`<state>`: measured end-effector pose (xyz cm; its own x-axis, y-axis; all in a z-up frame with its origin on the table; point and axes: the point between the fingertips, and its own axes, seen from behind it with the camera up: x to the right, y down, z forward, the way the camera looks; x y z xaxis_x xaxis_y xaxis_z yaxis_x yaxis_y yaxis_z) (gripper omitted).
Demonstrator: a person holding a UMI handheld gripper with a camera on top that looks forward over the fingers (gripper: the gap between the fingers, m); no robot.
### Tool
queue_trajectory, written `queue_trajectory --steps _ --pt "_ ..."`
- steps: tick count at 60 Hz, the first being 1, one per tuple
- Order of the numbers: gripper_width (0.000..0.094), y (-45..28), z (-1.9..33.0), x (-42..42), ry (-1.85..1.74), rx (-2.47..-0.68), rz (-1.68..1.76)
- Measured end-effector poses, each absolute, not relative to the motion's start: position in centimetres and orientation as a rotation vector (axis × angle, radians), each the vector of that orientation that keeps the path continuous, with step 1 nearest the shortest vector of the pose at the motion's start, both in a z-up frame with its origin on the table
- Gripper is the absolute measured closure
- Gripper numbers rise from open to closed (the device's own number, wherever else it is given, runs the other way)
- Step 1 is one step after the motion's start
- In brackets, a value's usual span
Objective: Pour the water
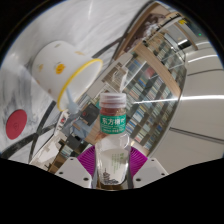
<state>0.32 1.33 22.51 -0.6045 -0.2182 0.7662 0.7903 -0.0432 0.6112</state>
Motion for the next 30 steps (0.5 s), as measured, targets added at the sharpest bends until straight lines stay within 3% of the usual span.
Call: queue_trajectory --steps 9,20,26,30 --pt "0.0526 -0.6 28.1 -0.2 -1.165 -0.891 -1.435" --pt "0.0526 -2.8 32.8 0.8 -0.589 -1.309 -0.717" --pt "0.0528 -3.4 31.4 2.0 -0.353 -1.455 -0.389" --pt "0.0529 -2.9 27.6 1.6 -0.227 -1.551 -0.222"
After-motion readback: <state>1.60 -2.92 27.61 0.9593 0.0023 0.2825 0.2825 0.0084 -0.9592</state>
